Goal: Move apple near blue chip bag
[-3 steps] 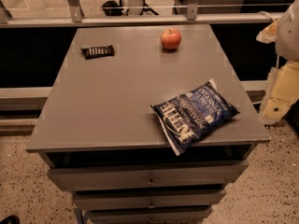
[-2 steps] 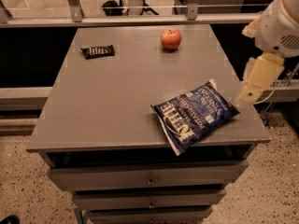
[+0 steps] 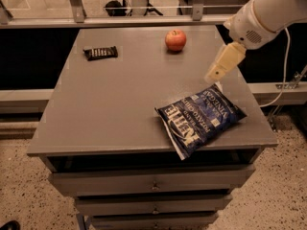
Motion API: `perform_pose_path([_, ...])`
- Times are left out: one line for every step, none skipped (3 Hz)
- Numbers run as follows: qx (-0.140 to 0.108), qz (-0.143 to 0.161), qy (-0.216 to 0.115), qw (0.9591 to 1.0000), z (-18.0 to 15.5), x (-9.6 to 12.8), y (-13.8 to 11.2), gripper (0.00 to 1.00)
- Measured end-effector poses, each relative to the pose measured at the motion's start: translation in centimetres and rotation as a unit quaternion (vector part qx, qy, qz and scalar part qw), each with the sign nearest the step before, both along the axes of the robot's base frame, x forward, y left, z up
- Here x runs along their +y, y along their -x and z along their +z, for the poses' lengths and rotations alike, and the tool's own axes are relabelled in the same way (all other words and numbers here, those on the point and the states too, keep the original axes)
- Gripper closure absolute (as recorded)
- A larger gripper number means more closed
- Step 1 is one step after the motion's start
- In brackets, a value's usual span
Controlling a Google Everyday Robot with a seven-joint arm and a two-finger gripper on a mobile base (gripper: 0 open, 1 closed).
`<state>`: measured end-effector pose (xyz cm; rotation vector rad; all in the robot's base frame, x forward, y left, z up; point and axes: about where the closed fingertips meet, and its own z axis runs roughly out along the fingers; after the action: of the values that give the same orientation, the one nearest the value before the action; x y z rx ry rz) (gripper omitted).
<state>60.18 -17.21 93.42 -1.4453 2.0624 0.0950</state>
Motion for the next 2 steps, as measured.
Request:
perform_pose_path([-0.037,-0.035,-0.095,0.9942,-1.7,2.0,-7.7,0.0])
perform_pose_path([-0.052,-0.07,-0.159,0.9834,-3.1,2.8,-12.6,0.0])
